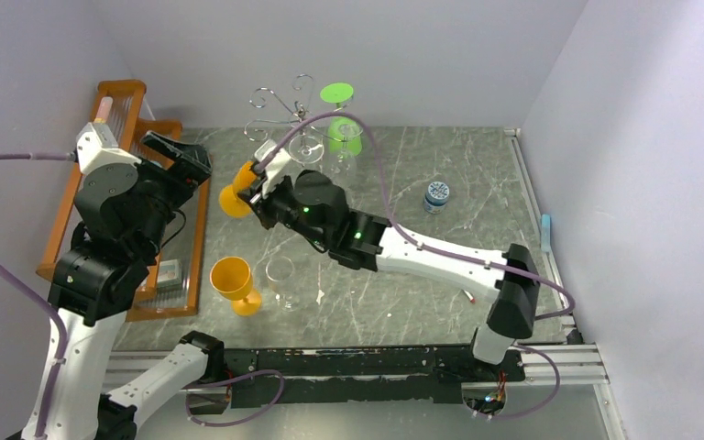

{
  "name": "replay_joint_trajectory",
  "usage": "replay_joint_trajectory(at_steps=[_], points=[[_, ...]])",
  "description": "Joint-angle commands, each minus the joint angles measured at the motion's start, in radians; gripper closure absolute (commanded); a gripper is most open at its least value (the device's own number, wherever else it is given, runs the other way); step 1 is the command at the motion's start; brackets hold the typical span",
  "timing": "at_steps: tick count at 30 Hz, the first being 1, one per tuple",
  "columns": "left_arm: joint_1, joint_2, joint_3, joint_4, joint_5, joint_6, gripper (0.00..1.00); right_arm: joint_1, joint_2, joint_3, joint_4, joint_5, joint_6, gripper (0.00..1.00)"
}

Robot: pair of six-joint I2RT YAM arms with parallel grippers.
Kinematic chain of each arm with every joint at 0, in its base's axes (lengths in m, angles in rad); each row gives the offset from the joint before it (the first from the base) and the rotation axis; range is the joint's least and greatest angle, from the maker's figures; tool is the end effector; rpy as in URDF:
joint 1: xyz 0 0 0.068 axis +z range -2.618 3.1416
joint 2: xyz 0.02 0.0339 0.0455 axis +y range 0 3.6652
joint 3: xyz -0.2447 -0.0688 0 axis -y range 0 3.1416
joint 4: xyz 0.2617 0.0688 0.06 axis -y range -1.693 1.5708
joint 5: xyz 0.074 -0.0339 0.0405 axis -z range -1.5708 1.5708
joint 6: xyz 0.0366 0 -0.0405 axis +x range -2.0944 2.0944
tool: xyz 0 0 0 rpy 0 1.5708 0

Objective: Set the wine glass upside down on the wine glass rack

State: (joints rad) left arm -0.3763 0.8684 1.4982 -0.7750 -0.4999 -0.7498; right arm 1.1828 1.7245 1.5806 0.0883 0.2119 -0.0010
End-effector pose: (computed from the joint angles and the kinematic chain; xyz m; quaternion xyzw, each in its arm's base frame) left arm 0.1395 -0.0363 0.4875 -0.2950 0.6902 -0.1800 0.6357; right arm 0.1716 0.3995 0.3711 -0.3428 0.6401 0.3169 0.6103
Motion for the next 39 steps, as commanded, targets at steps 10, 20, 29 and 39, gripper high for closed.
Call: replay_joint_trajectory(at_steps=[10, 20, 29, 39], points=[[0.007, -0.080, -0.020, -0.025, 0.225, -0.506, 0.12, -0.008, -0.139, -0.134, 0.463, -0.015, 0.017, 1.00], [0.007, -0.138, -0.102, 0.065, 0.237, -0.709, 0.12, -0.008, -0.164, -0.194, 0.746, -0.010, 0.009, 1.00], [0.007, -0.122, -0.173, 0.223, 0.259, -0.789, 0.08, -0.008, -0.200, -0.215, 0.801, -0.069, 0.036, 1.00], [0.007, -0.090, -0.226, 0.412, 0.237, -0.820, 0.04, -0.006, -0.220, -0.258, 0.823, -0.123, 0.073, 1.00]])
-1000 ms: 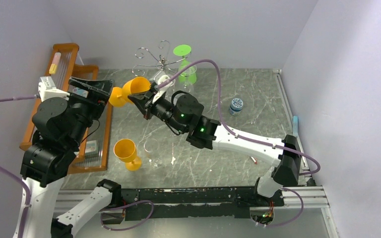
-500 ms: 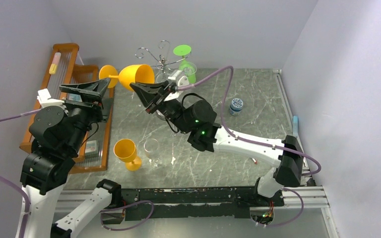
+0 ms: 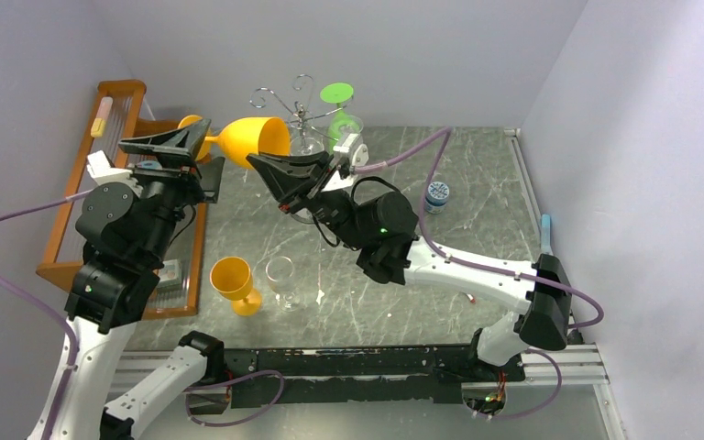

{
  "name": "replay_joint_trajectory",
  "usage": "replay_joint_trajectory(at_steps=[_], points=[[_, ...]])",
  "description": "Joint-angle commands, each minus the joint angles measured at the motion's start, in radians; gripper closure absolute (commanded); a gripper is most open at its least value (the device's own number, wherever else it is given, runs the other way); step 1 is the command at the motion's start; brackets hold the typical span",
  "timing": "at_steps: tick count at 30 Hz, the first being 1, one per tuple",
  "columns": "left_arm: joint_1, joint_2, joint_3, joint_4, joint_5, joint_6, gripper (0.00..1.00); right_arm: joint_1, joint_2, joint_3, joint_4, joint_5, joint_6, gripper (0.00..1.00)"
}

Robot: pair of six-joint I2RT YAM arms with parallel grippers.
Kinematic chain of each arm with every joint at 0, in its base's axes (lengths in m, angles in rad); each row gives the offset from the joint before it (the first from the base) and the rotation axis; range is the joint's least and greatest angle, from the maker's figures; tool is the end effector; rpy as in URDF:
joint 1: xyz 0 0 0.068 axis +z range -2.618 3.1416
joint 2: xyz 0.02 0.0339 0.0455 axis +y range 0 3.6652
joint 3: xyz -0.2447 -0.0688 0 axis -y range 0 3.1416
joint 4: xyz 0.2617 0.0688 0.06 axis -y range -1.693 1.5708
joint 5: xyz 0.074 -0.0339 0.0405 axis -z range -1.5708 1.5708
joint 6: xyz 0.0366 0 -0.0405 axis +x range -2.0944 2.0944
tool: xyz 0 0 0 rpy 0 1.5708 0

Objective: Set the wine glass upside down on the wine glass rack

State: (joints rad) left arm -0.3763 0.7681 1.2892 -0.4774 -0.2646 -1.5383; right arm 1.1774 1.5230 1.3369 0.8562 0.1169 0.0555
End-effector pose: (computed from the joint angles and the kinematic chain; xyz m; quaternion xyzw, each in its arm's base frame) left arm 0.1433 -0.0463 0.4706 -0.4559 0.5207 -0.5330 0.4868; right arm 0.1431 0.3337 0.4370 -0.1866 0.3959 0.4989 0.7480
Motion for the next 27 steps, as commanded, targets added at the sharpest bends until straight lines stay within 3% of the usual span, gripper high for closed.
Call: replay_joint_trajectory(at_steps=[1, 14, 20, 24, 27], points=[[0.007, 0.015, -0.019, 0.114, 0.003, -0.043, 0.06, -0.001, -0.020, -0.015, 0.056, -0.029, 0.021, 1.00], [0.007, 0.026, -0.046, 0.140, -0.090, -0.107, 0.44, 0.002, -0.023, -0.032, 0.077, -0.054, 0.038, 1.00], [0.007, 0.000, -0.056, 0.159, -0.148, -0.085, 0.71, 0.001, -0.025, -0.051, 0.084, -0.059, 0.046, 1.00], [0.007, -0.003, -0.071, 0.180, -0.148, -0.074, 0.93, 0.001, -0.025, -0.059, 0.086, -0.069, 0.057, 1.00], [0.007, -0.006, -0.082, 0.193, -0.150, -0.058, 0.95, 0.001, -0.027, -0.064, 0.083, -0.075, 0.069, 1.00]])
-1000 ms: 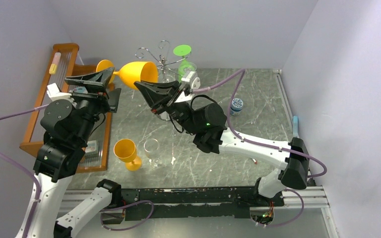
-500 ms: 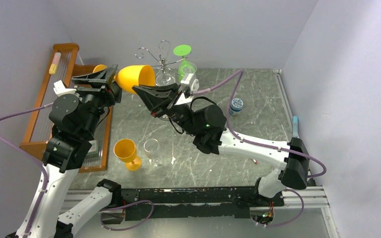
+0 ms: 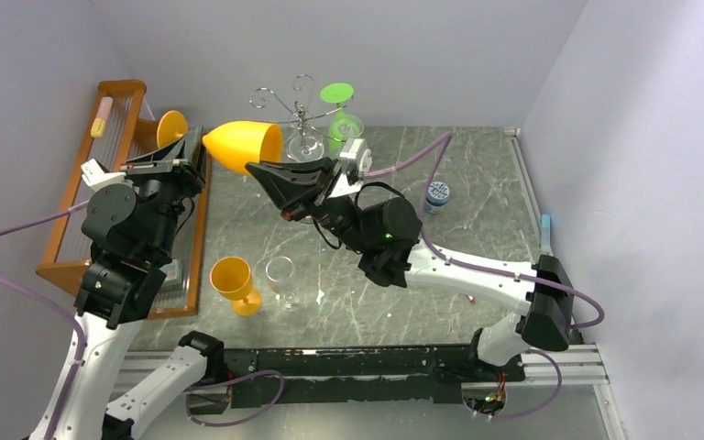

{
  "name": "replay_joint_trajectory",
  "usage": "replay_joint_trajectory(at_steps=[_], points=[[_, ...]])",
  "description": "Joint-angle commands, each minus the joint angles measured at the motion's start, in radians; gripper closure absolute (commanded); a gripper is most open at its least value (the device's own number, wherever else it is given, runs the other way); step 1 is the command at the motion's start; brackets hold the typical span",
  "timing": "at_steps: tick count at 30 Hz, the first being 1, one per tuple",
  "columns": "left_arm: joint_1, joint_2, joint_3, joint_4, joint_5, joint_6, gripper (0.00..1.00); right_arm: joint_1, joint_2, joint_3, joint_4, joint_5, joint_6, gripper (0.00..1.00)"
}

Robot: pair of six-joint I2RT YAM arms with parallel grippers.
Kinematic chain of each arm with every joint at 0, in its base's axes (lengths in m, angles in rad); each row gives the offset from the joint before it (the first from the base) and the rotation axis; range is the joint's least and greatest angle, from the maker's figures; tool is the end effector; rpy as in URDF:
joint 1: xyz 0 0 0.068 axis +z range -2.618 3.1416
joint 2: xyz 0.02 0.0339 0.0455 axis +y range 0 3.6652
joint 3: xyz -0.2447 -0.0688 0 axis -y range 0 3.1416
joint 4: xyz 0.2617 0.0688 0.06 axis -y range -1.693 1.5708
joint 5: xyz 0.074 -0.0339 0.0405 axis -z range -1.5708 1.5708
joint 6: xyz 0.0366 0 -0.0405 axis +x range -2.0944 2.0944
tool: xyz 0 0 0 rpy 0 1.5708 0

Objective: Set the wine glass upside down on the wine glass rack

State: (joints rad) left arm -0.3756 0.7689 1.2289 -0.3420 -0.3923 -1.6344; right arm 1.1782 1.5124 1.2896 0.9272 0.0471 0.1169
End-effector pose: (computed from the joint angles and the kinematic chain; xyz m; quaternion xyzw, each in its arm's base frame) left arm 0.1531 -0.0453 0.4663 -0.5013 0.4409 -0.5496 0.5024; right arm 0.1387 0.3305 0.4301 -0.1940 0.3728 0.5395 0.7297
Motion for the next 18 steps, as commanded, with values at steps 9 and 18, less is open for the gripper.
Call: replay_joint_trajectory(at_steps=[9, 18], points=[[0.006, -0.011, -0.015, 0.105, -0.073, 0.214, 0.95, -0.002, -0.067, -0.062, -0.062, 0.014, 0.045, 0.47], [0.006, -0.013, 0.013, 0.105, -0.116, 0.600, 0.95, -0.006, -0.229, -0.181, -0.270, 0.057, 0.016, 0.29]])
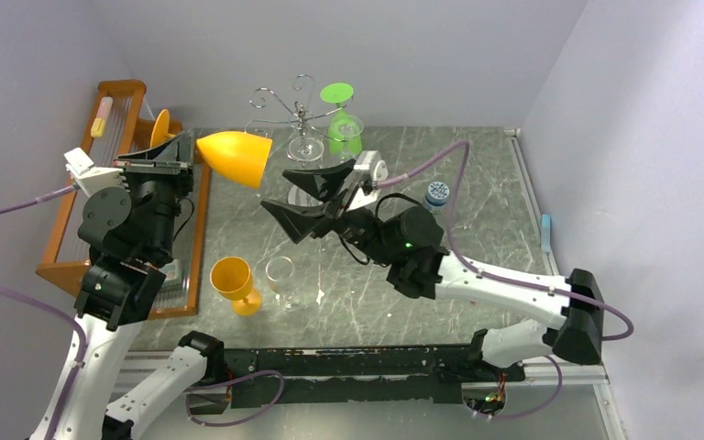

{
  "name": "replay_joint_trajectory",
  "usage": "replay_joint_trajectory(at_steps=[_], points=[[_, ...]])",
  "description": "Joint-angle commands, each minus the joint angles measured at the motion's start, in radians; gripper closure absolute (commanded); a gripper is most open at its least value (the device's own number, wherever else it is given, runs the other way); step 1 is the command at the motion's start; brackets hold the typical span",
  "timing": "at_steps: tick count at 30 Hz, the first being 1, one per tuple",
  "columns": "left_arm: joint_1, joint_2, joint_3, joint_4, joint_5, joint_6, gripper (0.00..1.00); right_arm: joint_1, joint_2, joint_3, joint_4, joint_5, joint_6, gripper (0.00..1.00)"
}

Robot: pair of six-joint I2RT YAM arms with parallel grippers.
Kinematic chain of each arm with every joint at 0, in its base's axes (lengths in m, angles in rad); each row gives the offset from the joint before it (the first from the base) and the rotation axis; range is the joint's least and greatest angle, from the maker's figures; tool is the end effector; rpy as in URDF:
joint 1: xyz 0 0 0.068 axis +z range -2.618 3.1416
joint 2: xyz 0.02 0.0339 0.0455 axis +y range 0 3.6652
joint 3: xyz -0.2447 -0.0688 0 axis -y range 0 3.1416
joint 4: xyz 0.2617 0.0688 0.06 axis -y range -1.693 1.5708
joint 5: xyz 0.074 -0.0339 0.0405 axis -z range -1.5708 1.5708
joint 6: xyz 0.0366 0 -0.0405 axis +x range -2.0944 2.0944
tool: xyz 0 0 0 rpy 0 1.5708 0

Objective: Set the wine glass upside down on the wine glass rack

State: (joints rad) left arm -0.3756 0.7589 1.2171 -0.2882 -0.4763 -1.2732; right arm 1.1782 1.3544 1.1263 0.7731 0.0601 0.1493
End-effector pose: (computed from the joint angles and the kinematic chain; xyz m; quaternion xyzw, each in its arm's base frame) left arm 0.1509 -0.0415 0.4695 -0.4343 0.4860 -0.4422 0.6161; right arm 0.1285 0.3045 0.4091 -0.2186 0.4399 0.5249 0.6951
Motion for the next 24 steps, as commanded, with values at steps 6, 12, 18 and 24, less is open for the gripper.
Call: replay_joint_trajectory(at_steps=[6, 12, 18, 24], points=[[0.006, 0.037, 0.037, 0.077, 0.094, 0.673, 0.95, -0.063, -0.064, 0.182, -0.523, 0.071, 0.049, 0.29], [0.006, 0.001, -0.051, 0.193, 0.250, 0.971, 0.95, -0.201, -0.024, 0.334, -0.704, -0.125, 0.321, 0.24], [0.006, -0.039, -0.153, 0.382, 0.484, 1.182, 0.95, -0.222, 0.041, 0.464, -0.760, -0.231, 0.499, 0.22], [0.006, -0.012, -0.160, 0.394, 0.670, 1.325, 0.95, -0.221, 0.117, 0.582, -0.790, -0.288, 0.598, 0.25]])
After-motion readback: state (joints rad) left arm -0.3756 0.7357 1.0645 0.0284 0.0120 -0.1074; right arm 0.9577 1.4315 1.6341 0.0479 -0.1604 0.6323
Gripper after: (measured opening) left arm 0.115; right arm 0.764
